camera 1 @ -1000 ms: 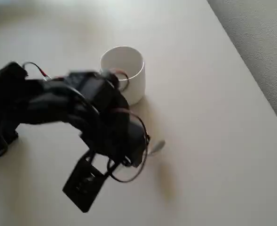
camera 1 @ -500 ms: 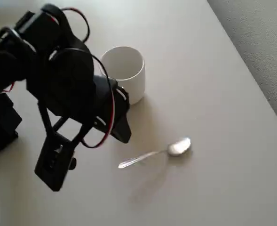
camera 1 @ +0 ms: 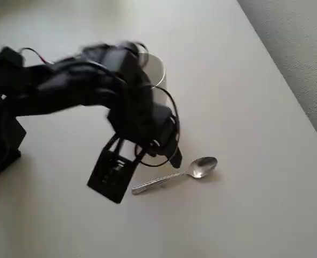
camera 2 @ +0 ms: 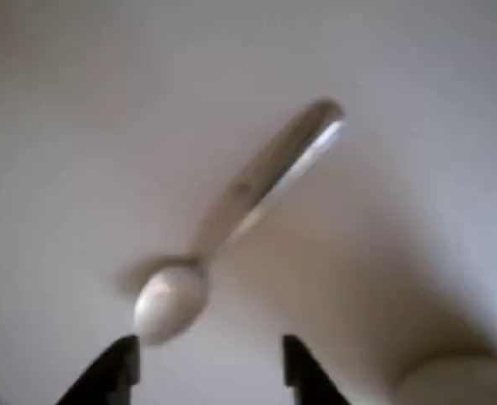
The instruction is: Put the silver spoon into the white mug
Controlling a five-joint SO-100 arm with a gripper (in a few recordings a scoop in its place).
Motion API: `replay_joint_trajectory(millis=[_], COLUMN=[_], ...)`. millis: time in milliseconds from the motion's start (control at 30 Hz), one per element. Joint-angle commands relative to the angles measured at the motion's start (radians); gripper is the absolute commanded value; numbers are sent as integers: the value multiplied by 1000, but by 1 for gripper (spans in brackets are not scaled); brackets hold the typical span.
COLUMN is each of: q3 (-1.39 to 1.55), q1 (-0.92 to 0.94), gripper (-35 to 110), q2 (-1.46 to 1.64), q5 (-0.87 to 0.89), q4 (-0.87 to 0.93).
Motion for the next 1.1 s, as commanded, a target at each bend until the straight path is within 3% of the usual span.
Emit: replay_joint_trajectory(millis=[0, 567, 1067], q3=[-126, -324, -330], q1=[-5, -78, 2], gripper=[22, 22, 22], q2=[-110, -318, -396], q5=[135, 189, 126], q4=[-6, -81, -193])
